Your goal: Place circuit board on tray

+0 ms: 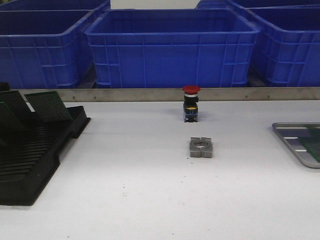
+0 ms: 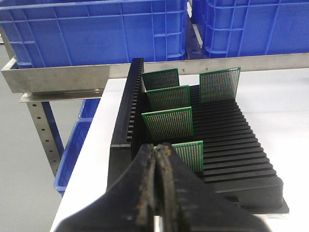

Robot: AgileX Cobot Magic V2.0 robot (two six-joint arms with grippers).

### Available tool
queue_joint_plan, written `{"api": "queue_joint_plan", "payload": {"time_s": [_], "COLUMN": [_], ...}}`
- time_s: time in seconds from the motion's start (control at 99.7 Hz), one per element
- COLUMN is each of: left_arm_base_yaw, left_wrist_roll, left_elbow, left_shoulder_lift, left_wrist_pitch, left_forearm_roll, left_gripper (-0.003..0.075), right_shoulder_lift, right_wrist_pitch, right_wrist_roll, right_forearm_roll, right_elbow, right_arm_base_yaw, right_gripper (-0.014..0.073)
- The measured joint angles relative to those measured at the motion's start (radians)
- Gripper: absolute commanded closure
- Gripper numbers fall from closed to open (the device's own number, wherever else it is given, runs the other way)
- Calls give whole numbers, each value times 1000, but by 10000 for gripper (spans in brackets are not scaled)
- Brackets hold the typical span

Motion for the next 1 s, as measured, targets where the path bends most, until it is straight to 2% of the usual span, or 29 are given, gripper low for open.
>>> {"api": "queue_joint_plan", "payload": {"time_s": [0.16, 0.281, 0.391, 0.491, 0.692, 0.822, 0.903, 1.003], "left_arm_base_yaw": [0, 0, 0, 0, 0, 0, 0, 0], "left_wrist_roll": [0, 0, 0, 0, 0, 0, 0, 0], "left_elbow": [0, 0, 0, 0, 0, 0, 0, 0], "left_shoulder_lift": [0, 0, 0, 0, 0, 0, 0, 0], "left_wrist_pitch": [2, 2, 2, 2, 2, 4, 6, 6], "left_forearm_roll": [0, 0, 2, 2, 2, 2, 2, 2], "left_gripper": [737, 737, 737, 737, 737, 737, 737, 737], "right_shoulder_lift": [0, 0, 0, 0, -7, -14, -14, -14], "right_wrist_pitch": [-13, -77, -110, -115, -12, -71, -97, -113], "right_wrist_roll": [0, 0, 49, 226, 774, 1089, 1180, 1220], "right_forearm_roll": [0, -2, -87, -259, -812, -1068, -1165, -1205], "right_elbow": [0, 12, 30, 66, 129, 216, 234, 234], "right_arm_base_yaw": [0, 0, -31, -87, -191, -199, -199, -199], "right_gripper": [653, 653, 653, 653, 653, 653, 653, 653]}}
